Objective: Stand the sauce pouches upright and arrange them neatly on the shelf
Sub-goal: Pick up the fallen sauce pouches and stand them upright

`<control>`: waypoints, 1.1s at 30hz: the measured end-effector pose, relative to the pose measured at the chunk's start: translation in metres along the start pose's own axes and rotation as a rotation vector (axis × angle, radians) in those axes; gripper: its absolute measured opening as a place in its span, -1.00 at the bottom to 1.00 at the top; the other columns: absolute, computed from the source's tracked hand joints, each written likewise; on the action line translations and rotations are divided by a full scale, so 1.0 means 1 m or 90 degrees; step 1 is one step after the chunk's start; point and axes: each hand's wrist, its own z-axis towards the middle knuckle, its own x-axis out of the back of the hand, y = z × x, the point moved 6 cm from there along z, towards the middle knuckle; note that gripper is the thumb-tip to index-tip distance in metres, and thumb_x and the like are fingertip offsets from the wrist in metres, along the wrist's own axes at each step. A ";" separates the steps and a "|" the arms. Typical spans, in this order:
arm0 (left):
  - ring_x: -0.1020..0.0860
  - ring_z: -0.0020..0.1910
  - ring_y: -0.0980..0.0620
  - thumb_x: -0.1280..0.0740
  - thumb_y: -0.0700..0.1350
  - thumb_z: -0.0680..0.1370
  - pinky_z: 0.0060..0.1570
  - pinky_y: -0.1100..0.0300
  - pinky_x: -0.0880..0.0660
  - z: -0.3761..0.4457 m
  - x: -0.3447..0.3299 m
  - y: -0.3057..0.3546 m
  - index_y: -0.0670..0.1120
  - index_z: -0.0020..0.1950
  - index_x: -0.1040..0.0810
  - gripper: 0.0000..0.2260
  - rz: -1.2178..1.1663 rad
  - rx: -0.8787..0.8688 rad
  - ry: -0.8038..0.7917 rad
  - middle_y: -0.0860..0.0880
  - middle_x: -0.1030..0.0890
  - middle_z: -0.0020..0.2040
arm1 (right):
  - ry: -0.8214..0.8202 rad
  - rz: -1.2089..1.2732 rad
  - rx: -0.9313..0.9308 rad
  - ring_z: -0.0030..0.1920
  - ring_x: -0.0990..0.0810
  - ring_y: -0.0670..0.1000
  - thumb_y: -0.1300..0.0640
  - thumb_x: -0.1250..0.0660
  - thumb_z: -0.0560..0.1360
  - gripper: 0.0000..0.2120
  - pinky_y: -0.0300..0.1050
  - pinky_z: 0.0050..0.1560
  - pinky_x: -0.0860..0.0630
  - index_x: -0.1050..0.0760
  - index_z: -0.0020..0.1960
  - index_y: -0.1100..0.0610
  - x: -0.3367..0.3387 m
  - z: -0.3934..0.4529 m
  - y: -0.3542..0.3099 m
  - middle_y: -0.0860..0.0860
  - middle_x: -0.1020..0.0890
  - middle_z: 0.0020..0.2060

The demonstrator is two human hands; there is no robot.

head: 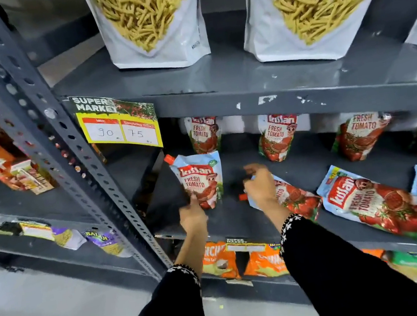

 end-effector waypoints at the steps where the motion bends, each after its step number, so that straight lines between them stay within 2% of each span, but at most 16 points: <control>1: -0.51 -0.29 -0.18 -0.20 -0.03 0.59 -0.18 -0.01 -0.52 -0.009 -0.013 -0.007 -0.33 0.19 -0.47 -0.63 -0.041 0.041 -0.035 -0.32 -0.56 -0.11 | 0.042 -0.094 0.003 0.17 -0.56 0.21 0.36 -0.27 0.41 -0.69 0.03 0.20 -0.48 -0.54 0.15 0.27 0.019 0.003 0.004 0.25 -0.59 0.15; 2: -0.50 -0.28 -0.11 -0.15 -0.08 0.61 -0.22 0.03 -0.50 -0.016 -0.026 -0.014 -0.28 0.22 -0.45 -0.69 -0.076 0.085 -0.073 -0.24 -0.54 -0.14 | 0.052 -0.209 -0.005 0.20 -0.53 0.24 0.31 -0.26 0.43 -0.71 0.08 0.20 -0.47 -0.53 0.15 0.28 0.033 0.009 0.011 0.26 -0.56 0.17; 4: -0.54 0.03 -0.17 -0.06 -0.13 0.64 0.04 -0.01 -0.49 -0.035 -0.058 -0.027 -0.25 0.39 -0.32 -0.64 -0.091 0.157 -0.172 -0.24 -0.54 0.09 | -0.007 -0.401 -0.077 0.24 -0.50 0.24 0.19 -0.28 0.45 -0.68 0.11 0.23 -0.45 -0.51 0.18 0.27 0.058 0.018 0.033 0.24 -0.54 0.22; 6: -0.49 0.22 -0.18 -0.07 -0.10 0.64 0.22 -0.01 -0.42 -0.053 -0.085 -0.037 -0.25 0.44 -0.26 -0.60 -0.039 0.195 -0.249 -0.24 -0.46 0.28 | -0.104 -0.461 -0.152 0.26 -0.51 0.24 0.10 -0.27 0.49 -0.63 0.07 0.24 -0.46 -0.49 0.22 0.29 0.073 0.019 0.056 0.25 -0.54 0.25; 8: -0.47 0.28 -0.19 -0.16 -0.11 0.62 0.15 0.02 -0.46 -0.066 -0.107 -0.042 -0.26 0.42 -0.28 -0.58 -0.005 0.192 -0.277 -0.26 -0.43 0.35 | -0.175 -0.441 -0.179 0.26 -0.51 0.24 0.02 -0.22 0.54 -0.57 0.00 0.20 -0.46 -0.47 0.24 0.34 0.082 0.018 0.071 0.28 -0.52 0.27; 11: -0.53 0.21 -0.21 -0.33 -0.22 0.52 0.08 0.04 -0.52 -0.065 -0.119 -0.046 -0.30 0.33 -0.36 -0.59 -0.001 0.145 -0.231 -0.27 -0.50 0.26 | -0.157 -0.287 -0.193 0.18 -0.56 0.22 0.14 -0.29 0.50 -0.64 -0.04 0.05 -0.48 -0.50 0.17 0.38 0.087 0.017 0.082 0.29 -0.57 0.18; 14: -0.56 -0.19 -0.09 -0.38 -0.33 0.45 -0.15 0.08 -0.49 -0.062 -0.122 -0.037 -0.25 -0.11 -0.46 -0.89 0.003 0.066 -0.202 -0.18 -0.55 -0.14 | -0.053 0.050 -0.205 0.09 -0.60 0.13 0.31 -0.32 0.48 -0.72 -0.05 0.09 -0.53 -0.52 0.19 0.34 0.091 0.009 0.091 0.24 -0.56 0.19; 16: -0.49 -0.23 -0.04 -0.38 -0.35 0.43 -0.17 0.13 -0.43 -0.062 -0.129 -0.014 -0.21 -0.22 -0.46 -0.88 0.039 -0.077 -0.201 -0.16 -0.54 -0.20 | 0.000 0.265 -0.173 -0.25 -0.64 -0.08 0.41 -0.29 0.47 -0.73 -0.21 -0.25 -0.58 -0.52 0.16 0.29 0.099 0.001 0.089 0.24 -0.62 0.01; 17: -0.50 -0.17 -0.05 -0.38 -0.35 0.42 -0.13 0.12 -0.45 -0.064 -0.132 0.001 -0.20 -0.18 -0.48 -0.89 0.074 -0.162 -0.205 -0.17 -0.55 -0.16 | 0.013 0.320 -0.158 -0.41 -0.61 -0.17 0.43 -0.28 0.47 -0.76 -0.30 -0.44 -0.52 -0.53 0.09 0.24 0.101 -0.004 0.087 0.19 -0.62 -0.12; 18: -0.53 -0.12 -0.06 -0.39 -0.35 0.41 -0.07 0.10 -0.49 -0.068 -0.134 0.014 -0.21 -0.13 -0.50 -0.89 0.110 -0.238 -0.212 -0.20 -0.58 -0.11 | 0.022 0.354 -0.152 -0.47 -0.59 -0.20 0.44 -0.27 0.47 -0.78 -0.33 -0.52 -0.49 -0.52 0.01 0.18 0.102 -0.007 0.087 0.13 -0.59 -0.19; 19: -0.56 -0.07 -0.10 -0.39 -0.34 0.41 0.00 0.05 -0.54 -0.072 -0.136 0.025 -0.24 -0.09 -0.52 -0.88 0.153 -0.297 -0.214 -0.22 -0.60 -0.05 | 0.026 0.375 -0.147 -0.41 -0.60 -0.18 0.46 -0.26 0.46 -0.77 -0.33 -0.48 -0.50 -0.49 -0.04 0.15 0.103 -0.012 0.086 0.12 -0.58 -0.19; 22: -0.58 0.08 -0.16 -0.37 -0.29 0.46 0.15 -0.02 -0.51 -0.073 -0.133 0.030 -0.29 0.05 -0.54 -0.82 0.281 -0.385 -0.183 -0.27 -0.61 0.09 | 0.021 0.381 -0.144 -0.03 -0.54 0.05 0.52 -0.24 0.44 -0.72 -0.26 -0.16 -0.51 -0.43 -0.14 0.14 0.095 -0.021 0.085 0.06 -0.57 -0.17; 24: -0.57 0.11 -0.17 -0.36 -0.18 0.50 0.13 0.02 -0.48 -0.076 -0.129 0.018 -0.31 0.11 -0.53 -0.75 0.305 -0.356 -0.149 -0.27 -0.61 0.11 | 0.018 0.377 -0.150 0.08 -0.50 0.09 0.54 -0.25 0.43 -0.72 -0.20 -0.06 -0.49 -0.45 -0.07 0.18 0.097 -0.021 0.088 0.05 -0.59 -0.15; 28: -0.59 0.08 -0.23 -0.28 0.06 0.52 0.07 -0.02 -0.54 -0.084 -0.135 -0.027 -0.30 0.16 -0.54 -0.56 0.278 -0.151 -0.115 -0.28 -0.63 0.11 | 0.035 0.261 -0.117 0.29 -0.47 0.18 0.54 -0.26 0.40 -0.53 -0.09 0.17 -0.42 -0.39 0.29 0.33 0.132 -0.011 0.087 0.24 -0.52 0.26; 31: -0.60 0.01 -0.21 -0.28 0.10 0.51 0.10 -0.04 -0.55 -0.109 -0.167 -0.064 -0.27 0.26 -0.48 -0.50 0.192 -0.005 -0.187 -0.29 -0.59 0.15 | 0.121 0.009 -0.064 0.28 -0.50 0.20 0.45 -0.24 0.42 -0.58 -0.06 0.26 -0.45 -0.47 0.27 0.28 0.187 0.004 0.092 0.23 -0.56 0.24; 33: -0.53 -0.15 -0.14 -0.27 0.09 0.52 -0.07 0.01 -0.55 -0.129 -0.192 -0.081 -0.26 0.32 -0.41 -0.48 0.123 0.082 -0.241 -0.24 -0.55 0.09 | 0.104 -0.161 -0.082 0.26 -0.51 0.20 0.35 -0.25 0.46 -0.61 -0.04 0.28 -0.47 -0.48 0.28 0.24 0.218 0.014 0.107 0.22 -0.55 0.26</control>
